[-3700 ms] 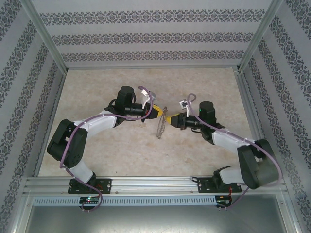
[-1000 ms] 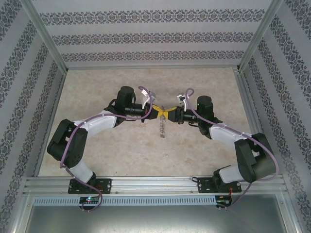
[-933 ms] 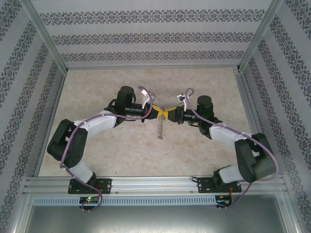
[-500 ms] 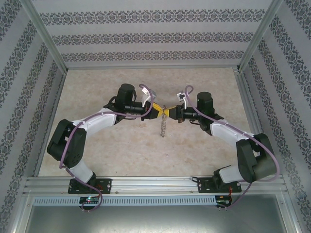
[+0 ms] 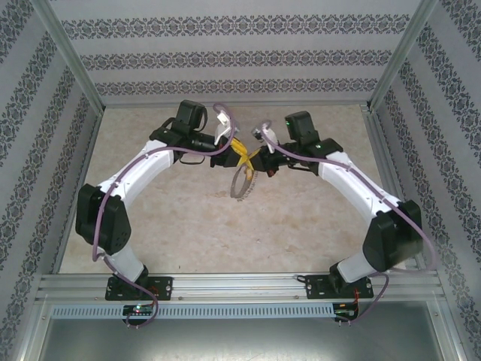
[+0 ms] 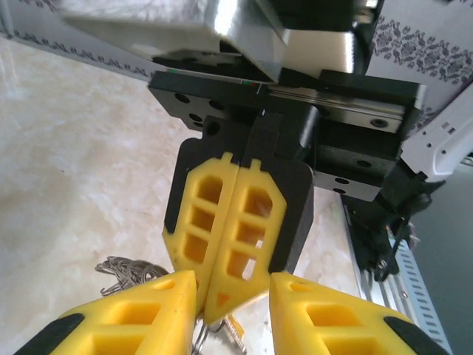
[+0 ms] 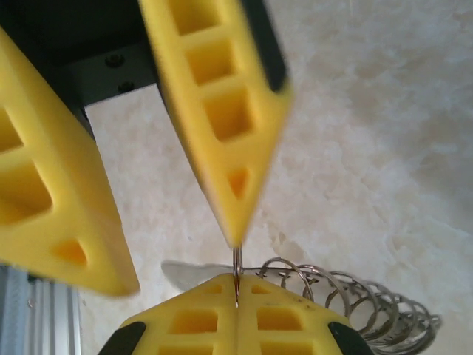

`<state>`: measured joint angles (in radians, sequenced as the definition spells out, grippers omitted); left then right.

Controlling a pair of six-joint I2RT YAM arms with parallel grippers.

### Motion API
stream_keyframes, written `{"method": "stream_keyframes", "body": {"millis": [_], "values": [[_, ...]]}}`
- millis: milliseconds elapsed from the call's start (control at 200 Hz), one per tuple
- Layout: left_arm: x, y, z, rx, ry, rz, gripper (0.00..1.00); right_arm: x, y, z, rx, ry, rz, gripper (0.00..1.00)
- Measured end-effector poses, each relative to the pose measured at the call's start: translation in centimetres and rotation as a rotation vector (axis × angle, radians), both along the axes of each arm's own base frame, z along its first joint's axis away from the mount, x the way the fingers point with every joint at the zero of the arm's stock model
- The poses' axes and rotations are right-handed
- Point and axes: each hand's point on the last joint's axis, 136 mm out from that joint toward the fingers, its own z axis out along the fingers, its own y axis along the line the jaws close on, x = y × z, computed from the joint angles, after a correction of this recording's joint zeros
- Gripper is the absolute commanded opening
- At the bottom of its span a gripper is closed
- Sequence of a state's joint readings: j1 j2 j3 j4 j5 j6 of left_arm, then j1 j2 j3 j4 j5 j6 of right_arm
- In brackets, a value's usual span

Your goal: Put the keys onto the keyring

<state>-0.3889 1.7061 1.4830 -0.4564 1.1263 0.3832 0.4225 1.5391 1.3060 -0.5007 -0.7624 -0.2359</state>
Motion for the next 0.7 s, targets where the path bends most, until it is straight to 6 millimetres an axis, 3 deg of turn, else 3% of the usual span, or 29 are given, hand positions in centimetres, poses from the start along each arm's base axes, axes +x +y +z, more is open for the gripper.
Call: {"method": "stream_keyframes", "body": {"millis": [235,699], "values": [[0.1,1.8,-2.7,0.045,0.106,-0.006,0.30,-0.1,-0.4,-2.8,-0.209,0.045,0.058,0.00],[-0.3,1.6,-5.0,0.020,0.189,-0.047,0.30,-1.1,-1.4,-2.5,-0.289,0.061,0.105,0.00]]}}
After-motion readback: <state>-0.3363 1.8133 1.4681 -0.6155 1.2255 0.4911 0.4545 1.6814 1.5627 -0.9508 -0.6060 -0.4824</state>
